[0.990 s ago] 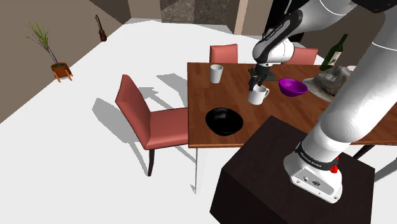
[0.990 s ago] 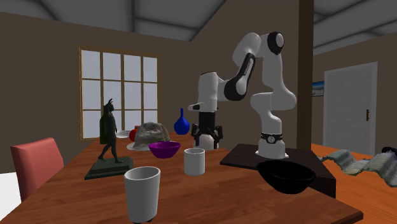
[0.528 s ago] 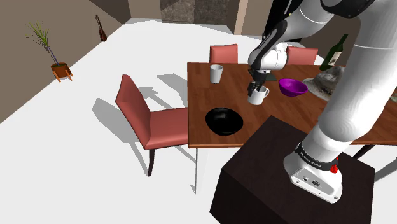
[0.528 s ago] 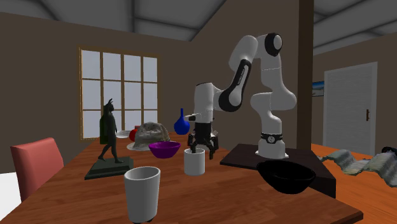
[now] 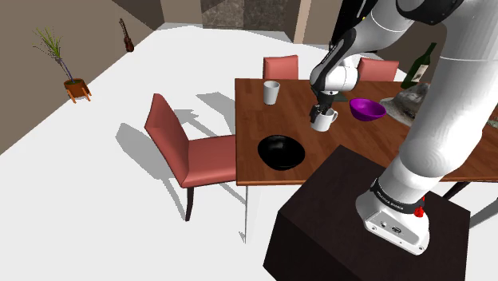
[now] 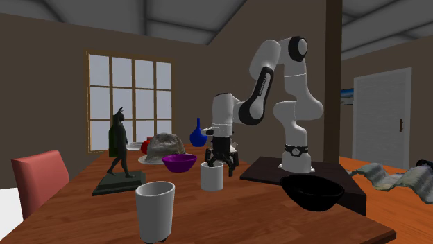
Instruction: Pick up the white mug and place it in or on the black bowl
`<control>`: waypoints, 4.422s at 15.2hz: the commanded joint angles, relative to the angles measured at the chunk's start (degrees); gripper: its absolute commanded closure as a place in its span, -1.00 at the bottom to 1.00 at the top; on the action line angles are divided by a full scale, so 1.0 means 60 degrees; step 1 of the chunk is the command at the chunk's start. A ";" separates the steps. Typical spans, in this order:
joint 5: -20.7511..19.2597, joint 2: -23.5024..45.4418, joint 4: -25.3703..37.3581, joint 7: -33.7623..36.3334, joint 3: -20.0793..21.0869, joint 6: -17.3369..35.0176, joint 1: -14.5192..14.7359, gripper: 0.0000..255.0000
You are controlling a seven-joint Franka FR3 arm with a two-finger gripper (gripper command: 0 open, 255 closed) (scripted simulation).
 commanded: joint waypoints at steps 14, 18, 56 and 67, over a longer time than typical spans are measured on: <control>-0.0267 -0.0270 -0.0022 0.0195 -0.0154 -0.0222 0.0108 1.00; -0.0801 -0.0808 -0.0037 0.0580 -0.0411 -0.0684 0.0278 1.00; -0.3394 -0.5984 -0.1805 0.6325 0.1907 -0.3842 0.1637 1.00; -0.2527 -0.6296 -0.1946 0.9120 0.4008 -0.4098 0.3024 1.00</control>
